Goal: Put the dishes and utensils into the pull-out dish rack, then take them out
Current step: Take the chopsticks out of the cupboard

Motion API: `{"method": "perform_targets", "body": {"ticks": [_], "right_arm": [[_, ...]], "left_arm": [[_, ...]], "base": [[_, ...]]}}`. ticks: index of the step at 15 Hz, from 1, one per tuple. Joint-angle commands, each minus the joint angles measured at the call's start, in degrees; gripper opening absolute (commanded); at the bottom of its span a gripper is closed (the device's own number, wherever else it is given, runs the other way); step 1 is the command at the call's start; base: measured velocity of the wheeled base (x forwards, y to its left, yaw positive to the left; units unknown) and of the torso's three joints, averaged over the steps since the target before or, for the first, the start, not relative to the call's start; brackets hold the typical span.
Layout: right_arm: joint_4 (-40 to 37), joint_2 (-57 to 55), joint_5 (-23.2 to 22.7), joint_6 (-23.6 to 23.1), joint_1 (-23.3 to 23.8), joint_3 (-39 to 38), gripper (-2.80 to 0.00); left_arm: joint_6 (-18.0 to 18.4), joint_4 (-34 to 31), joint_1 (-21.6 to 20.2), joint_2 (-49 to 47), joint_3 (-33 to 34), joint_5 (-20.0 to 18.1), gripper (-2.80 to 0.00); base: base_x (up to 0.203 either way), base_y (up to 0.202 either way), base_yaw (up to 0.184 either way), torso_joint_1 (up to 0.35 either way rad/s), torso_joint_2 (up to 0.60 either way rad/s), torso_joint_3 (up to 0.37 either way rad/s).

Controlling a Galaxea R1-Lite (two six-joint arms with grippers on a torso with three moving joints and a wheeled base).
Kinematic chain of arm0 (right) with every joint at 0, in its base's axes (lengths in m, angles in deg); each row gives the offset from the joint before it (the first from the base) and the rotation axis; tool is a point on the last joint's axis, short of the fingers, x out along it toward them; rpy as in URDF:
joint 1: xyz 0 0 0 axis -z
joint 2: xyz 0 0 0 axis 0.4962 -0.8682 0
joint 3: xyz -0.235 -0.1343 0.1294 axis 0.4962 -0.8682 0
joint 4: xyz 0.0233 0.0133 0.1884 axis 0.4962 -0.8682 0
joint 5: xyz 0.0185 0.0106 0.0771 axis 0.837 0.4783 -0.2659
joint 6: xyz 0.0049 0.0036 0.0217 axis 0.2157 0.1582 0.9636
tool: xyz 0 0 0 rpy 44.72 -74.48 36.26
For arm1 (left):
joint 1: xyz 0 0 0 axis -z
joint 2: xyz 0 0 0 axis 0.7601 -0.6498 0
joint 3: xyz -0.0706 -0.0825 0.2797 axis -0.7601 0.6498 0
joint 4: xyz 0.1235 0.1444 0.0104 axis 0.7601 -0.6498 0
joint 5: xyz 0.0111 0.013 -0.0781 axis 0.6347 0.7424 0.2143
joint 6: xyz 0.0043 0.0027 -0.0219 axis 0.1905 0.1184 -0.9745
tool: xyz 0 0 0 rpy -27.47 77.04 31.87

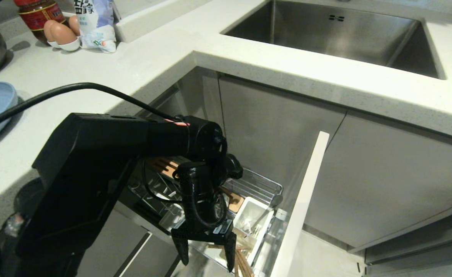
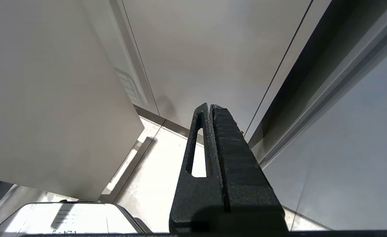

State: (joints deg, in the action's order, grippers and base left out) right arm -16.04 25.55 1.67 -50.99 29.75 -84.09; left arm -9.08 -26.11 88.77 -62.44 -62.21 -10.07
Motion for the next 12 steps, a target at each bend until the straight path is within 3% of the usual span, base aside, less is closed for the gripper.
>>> {"method": "perform_targets", "body": {"ticks": [1, 4, 5, 12], "right_arm": [[0.0, 0.0, 0.0, 0.0, 0.0, 0.0, -2.8], [0.0, 0.0, 0.0, 0.0, 0.0, 0.0, -2.8], [0.0, 0.0, 0.0, 0.0, 0.0, 0.0, -2.8], [0.0, 0.0, 0.0, 0.0, 0.0, 0.0, -2.8]], "left_arm": [[-0.2, -0.3, 0.0, -0.8, 0.0, -0.1, 0.0], [-0.2, -0.3, 0.0, -0.8, 0.0, -0.1, 0.0], [-0.2, -0.3, 0.0, -0.7, 0.0, -0.1, -2.8], [-1.5, 2.1, 0.9, -0.3, -0.6, -3.5, -2.8]], "base": [[0.0, 0.0, 0.0, 0.0, 0.0, 0.0], [0.0, 0.0, 0.0, 0.0, 0.0, 0.0], [0.0, 0.0, 0.0, 0.0, 0.0, 0.0], [0.0, 0.0, 0.0, 0.0, 0.0, 0.0]]}}
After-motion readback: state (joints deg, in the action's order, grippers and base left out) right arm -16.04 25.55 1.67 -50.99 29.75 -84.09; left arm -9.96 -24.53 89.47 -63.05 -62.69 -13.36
